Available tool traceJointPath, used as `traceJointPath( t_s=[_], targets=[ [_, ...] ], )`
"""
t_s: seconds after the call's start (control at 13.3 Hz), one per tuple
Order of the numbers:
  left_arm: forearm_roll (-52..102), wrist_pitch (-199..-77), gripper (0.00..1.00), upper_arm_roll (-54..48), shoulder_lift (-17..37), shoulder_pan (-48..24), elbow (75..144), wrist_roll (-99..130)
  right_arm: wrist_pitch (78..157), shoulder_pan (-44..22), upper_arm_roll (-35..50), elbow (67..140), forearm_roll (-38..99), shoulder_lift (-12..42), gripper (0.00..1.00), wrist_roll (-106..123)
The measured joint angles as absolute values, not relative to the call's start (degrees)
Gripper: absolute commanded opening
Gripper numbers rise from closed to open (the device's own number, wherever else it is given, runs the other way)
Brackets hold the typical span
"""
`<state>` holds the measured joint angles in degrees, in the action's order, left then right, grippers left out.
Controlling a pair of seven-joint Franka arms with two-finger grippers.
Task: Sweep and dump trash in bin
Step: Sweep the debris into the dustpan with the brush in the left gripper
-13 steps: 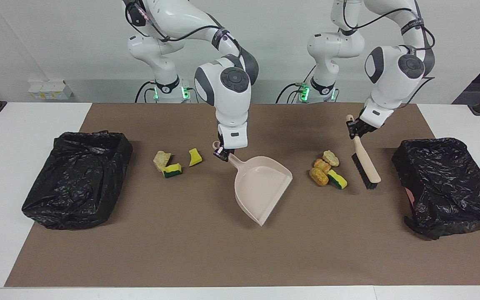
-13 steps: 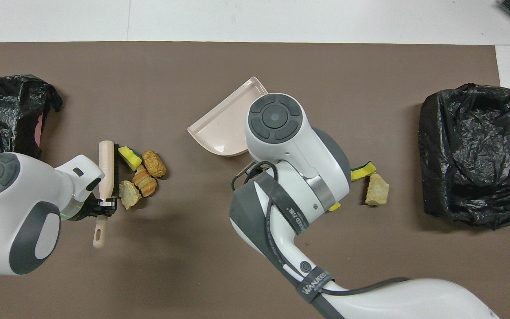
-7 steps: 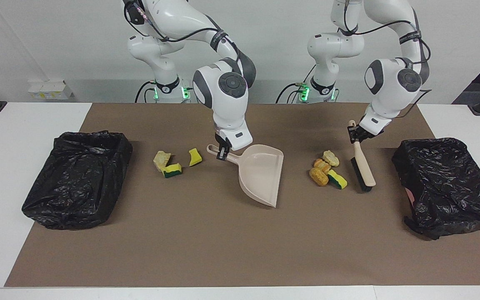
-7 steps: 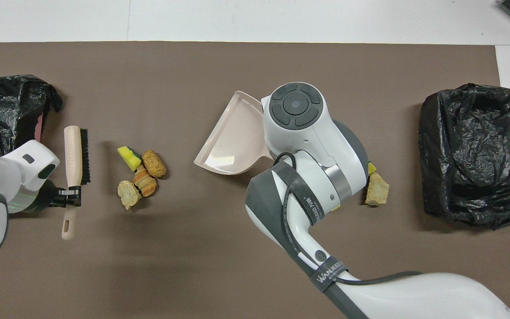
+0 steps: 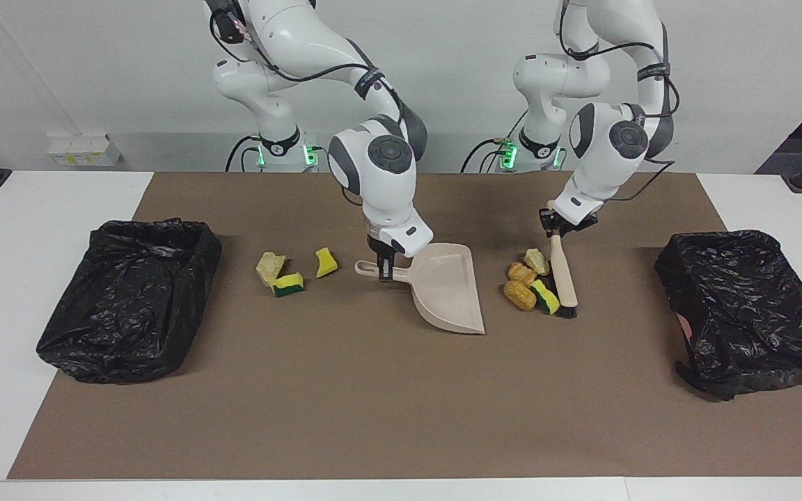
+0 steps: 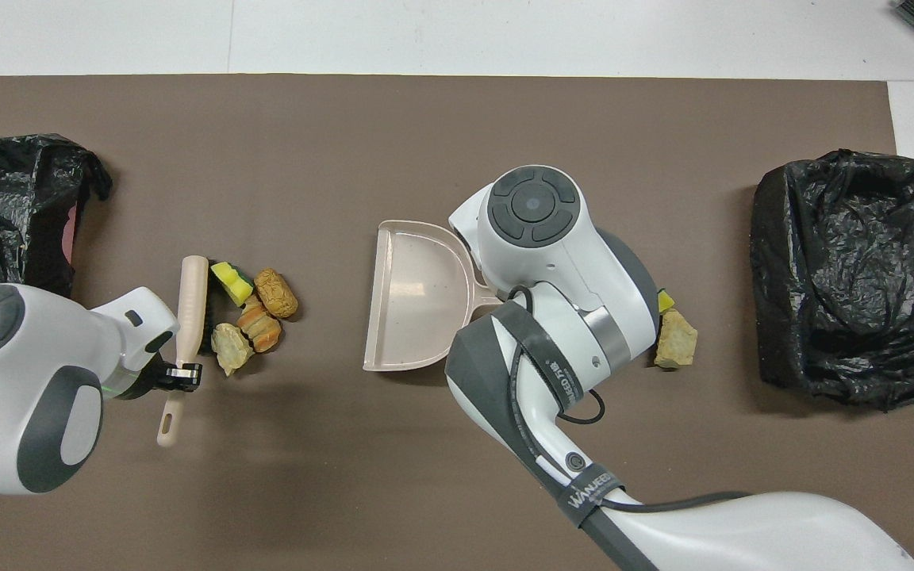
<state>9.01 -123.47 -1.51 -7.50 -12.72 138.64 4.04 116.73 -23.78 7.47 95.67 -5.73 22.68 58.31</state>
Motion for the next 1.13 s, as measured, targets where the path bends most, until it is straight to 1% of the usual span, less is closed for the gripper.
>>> traceJointPath(
  t_s=[0.38, 0.6, 0.75, 0.9, 1.13],
  targets=[
    [19.5, -127.1, 0.00, -1.8, -7.4, -26.2, 138.9, 11.0, 118.1, -24.1, 7.5, 95.8, -6.9, 23.2, 0.00, 59.2],
    [25.3, -130.5, 0.00, -1.8, -7.4, -30.4, 138.4, 12.7, 119.4, -24.1, 7.4, 95.9, -7.2, 23.6, 0.00, 59.9],
    [26.9, -130.5, 0.00, -1.6, -7.2, -30.8, 136.7, 13.1, 119.5, -24.1, 7.4, 95.9, -7.2, 23.7, 0.00, 60.1],
    [27.0, -127.1, 0.00, -1.0, -7.4, -29.3, 134.4, 14.2, 119.5, -24.1, 7.4, 95.9, -7.2, 23.7, 0.00, 60.1],
    [26.5, -116.5, 0.00, -0.4, -7.9, -22.1, 131.7, 16.9, 119.5, -24.1, 7.4, 95.8, -7.2, 23.7, 0.00, 60.1]
  ],
)
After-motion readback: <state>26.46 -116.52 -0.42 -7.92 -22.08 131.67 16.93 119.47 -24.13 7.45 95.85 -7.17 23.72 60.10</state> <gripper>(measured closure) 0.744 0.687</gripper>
